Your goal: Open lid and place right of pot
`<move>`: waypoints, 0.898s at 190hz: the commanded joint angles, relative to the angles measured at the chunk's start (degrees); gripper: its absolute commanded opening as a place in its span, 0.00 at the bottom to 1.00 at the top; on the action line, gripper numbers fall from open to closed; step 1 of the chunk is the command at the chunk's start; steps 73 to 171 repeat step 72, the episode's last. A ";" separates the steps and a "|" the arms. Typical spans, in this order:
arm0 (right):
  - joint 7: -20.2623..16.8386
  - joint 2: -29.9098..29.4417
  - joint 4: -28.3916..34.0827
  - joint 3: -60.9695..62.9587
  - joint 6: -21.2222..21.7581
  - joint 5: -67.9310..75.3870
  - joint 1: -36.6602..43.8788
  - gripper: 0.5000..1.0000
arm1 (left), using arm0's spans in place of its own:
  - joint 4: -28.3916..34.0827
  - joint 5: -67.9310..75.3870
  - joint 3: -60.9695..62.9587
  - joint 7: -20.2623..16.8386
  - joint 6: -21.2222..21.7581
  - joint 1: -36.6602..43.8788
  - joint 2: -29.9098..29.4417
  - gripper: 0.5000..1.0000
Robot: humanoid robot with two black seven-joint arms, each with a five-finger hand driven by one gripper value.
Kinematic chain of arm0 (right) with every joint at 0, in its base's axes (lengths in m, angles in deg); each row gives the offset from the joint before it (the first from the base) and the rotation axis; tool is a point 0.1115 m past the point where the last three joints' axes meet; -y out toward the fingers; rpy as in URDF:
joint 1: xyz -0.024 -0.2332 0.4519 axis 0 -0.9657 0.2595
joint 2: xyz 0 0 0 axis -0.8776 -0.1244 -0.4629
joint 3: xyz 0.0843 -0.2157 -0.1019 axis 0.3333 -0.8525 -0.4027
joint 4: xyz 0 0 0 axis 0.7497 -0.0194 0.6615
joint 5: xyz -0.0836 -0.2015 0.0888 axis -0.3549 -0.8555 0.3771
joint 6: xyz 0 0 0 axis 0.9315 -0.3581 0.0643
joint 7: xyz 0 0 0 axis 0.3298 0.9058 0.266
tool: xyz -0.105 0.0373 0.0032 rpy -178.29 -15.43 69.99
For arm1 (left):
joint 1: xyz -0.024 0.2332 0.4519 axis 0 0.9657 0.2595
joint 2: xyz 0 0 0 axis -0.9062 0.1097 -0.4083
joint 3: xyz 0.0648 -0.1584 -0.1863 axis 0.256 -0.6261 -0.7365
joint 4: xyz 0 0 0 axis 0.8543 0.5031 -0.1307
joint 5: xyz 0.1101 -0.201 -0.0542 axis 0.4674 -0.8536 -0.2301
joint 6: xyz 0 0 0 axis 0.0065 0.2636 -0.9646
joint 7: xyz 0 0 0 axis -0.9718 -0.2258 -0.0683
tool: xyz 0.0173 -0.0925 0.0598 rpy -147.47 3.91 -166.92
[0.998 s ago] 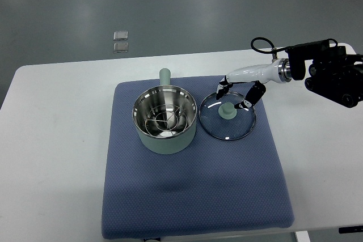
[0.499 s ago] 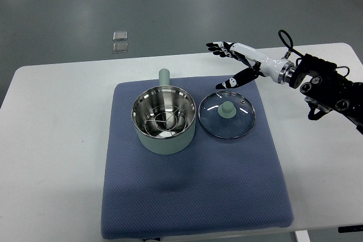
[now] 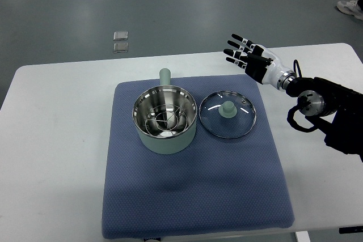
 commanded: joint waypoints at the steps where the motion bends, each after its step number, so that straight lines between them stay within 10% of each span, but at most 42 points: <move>1: -1.08 -0.08 -0.05 0.13 1.09 1.25 -0.85 0.87 | 0.00 0.00 0.00 -0.05 -0.01 -0.01 0.00 1.00; 171: -0.47 -0.43 0.04 0.13 0.39 1.08 -1.55 0.87 | 0.00 0.00 0.00 -0.05 -0.01 -0.01 0.00 1.00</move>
